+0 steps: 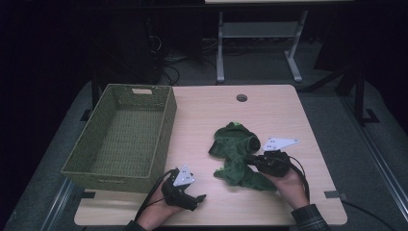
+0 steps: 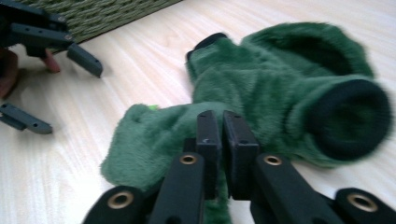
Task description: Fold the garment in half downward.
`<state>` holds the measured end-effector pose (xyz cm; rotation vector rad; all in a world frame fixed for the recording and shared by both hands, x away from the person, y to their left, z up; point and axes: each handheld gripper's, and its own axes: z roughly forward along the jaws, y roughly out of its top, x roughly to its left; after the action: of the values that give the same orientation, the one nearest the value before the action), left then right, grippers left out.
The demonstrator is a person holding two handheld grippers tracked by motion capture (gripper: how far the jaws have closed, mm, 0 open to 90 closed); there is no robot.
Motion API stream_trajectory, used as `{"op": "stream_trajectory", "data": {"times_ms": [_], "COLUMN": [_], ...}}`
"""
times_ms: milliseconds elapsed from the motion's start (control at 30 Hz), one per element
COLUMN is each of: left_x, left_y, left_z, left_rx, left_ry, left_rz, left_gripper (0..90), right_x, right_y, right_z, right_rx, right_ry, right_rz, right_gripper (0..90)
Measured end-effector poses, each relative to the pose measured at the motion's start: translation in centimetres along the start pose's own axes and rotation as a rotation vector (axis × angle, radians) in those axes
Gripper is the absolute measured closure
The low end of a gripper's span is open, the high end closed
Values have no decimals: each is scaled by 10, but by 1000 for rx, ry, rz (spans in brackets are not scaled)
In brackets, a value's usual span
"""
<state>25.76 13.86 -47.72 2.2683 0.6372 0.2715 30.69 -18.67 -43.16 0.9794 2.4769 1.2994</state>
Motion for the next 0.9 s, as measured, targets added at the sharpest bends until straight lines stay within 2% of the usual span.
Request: {"op": "stream_trajectory", "data": {"times_ms": [67, 167, 267, 367, 633, 667, 767, 900], "left_x": [0, 0, 0, -1, 0, 0, 0, -1], "left_y": [0, 0, 0, 0, 0, 0, 0, 0], "left_z": [0, 0, 0, 0, 0, 0, 0, 0], "left_rx": [0, 0, 0, -1, 0, 0, 0, 0], "left_ry": [0, -2, -2, -1, 1, 1, 1, -1], "left_rz": [-1, -5, -6, -7, -1, -1, -1, -6], "left_gripper": [126, 126, 126, 126, 126, 126, 126, 126], "right_x": [2, 2, 0, 1, 0, -2, -6, -13], "right_y": [-2, -6, -8, -8, -5, -6, -10, -20], "right_z": [9, 20, 27, 30, 2, -1, -10, -27], "right_rx": [56, 139, 169, 188, 87, 79, 80, 51], "right_ry": [0, 9, 19, 10, -3, -3, -9, -27], "right_rz": [-21, -22, -21, -42, -29, -38, -27, -12], "right_gripper": [872, 872, 877, 875, 775, 762, 715, 652]}}
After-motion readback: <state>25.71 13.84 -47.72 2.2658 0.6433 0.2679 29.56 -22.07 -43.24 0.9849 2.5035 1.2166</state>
